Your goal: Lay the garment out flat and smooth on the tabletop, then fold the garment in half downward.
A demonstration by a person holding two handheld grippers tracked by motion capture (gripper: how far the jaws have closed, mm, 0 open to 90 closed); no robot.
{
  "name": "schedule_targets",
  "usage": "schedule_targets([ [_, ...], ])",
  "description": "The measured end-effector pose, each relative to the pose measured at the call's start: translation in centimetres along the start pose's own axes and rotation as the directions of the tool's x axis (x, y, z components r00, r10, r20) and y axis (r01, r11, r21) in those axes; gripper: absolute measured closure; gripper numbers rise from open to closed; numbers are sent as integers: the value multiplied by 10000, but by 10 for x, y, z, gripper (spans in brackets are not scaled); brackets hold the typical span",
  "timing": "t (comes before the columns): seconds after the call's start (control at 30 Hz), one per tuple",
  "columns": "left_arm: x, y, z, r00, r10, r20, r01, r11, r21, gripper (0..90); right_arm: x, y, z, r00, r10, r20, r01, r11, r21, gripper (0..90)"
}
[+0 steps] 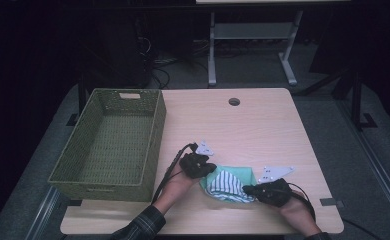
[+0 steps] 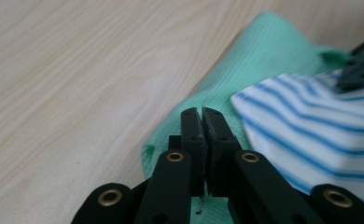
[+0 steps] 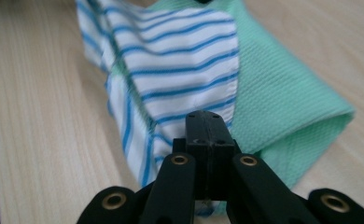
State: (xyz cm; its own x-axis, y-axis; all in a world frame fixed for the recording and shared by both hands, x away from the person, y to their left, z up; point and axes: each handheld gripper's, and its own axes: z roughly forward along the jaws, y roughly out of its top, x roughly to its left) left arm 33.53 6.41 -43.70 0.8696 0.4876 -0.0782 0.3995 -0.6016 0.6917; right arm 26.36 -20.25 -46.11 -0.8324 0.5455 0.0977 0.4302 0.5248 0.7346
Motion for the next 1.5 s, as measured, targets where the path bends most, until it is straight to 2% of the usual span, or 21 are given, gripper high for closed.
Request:
schedule_targets([
  [0.03, -3, 0, -5, 9998, -138, 167, 141, 9997, -191, 875, -1, 1, -1, 10000, 29, -5, -29, 10000, -91, 896],
  [0.1, -5, 0, -9, 9996, -49, 290, 57, 9996, -266, 878, -4, 3, -2, 9999, 117, 17, -116, 9996, -257, 896],
  [0.13, -11, -2, -15, 9988, -2, 486, 20, 9993, -368, 879, -5, 5, -3, 9998, 139, 120, -136, 9995, -294, 896],
  [0.27, -22, -7, -21, 9968, -39, 800, 79, 9987, -499, 879, -11, 11, -6, 9989, 212, 410, -188, 9983, -559, 896],
  [0.43, -40, -9, -26, 9939, 192, 1089, -133, 9984, -551, 878, -25, 22, -5, 9958, 440, 808, -370, 9957, -852, 896],
  [0.5, -47, -8, -25, 9920, 303, 1223, -227, 9978, -628, 877, -30, 26, -3, 9948, 436, 916, -351, 9950, -932, 897],
  [0.53, -50, -8, -24, 9909, 400, 1287, -320, 9975, -630, 876, -34, 28, -1, 9940, 582, 926, -481, 9930, -1075, 896],
  [0.6, -54, -7, -21, 9889, 490, 1400, -405, 9972, -631, 876, -38, 33, 4, 9923, 592, 1086, -492, 9945, -922, 897],
  [0.7, -60, -7, -17, 9843, 487, 1697, -385, 9973, -631, 878, -47, 37, 10, 9908, 612, 1207, -479, 9928, -1102, 897],
  [0.73, -60, -7, -17, 9843, 487, 1697, -385, 9973, -631, 879, -50, 39, 14, 9899, 648, 1262, -539, 9947, -876, 897],
  [0.83, -68, -9, -8, 9785, 594, 1977, -534, 9979, -359, 885, -56, 42, 23, 9871, 751, 1414, -650, 9951, -750, 897],
  [0.93, -71, -12, 1, 9762, 605, 2081, -611, 9981, -34, 891, -61, 43, 30, 9877, 721, 1388, -644, 9962, -589, 897],
  [1.03, -71, -14, 6, 9759, 617, 2095, -663, 9977, 149, 892, -62, 43, 37, 9895, 703, 1260, -656, 9970, -411, 897],
  [1.27, -66, -17, 8, 9798, 581, 1912, -672, 9969, 414, 892, -61, 40, 43, 9941, 591, 912, -595, 9982, 17, 897],
  [1.4, -63, -18, 7, 9828, 767, 1677, -875, 9945, 581, 892, -59, 38, 41, 9959, 543, 722, -557, 9983, 167, 896],
  [1.5, -58, -19, 4, 9868, 751, 1437, -853, 9941, 667, 892, -58, 37, 39, 9967, 533, 619, -549, 9982, 251, 896],
])
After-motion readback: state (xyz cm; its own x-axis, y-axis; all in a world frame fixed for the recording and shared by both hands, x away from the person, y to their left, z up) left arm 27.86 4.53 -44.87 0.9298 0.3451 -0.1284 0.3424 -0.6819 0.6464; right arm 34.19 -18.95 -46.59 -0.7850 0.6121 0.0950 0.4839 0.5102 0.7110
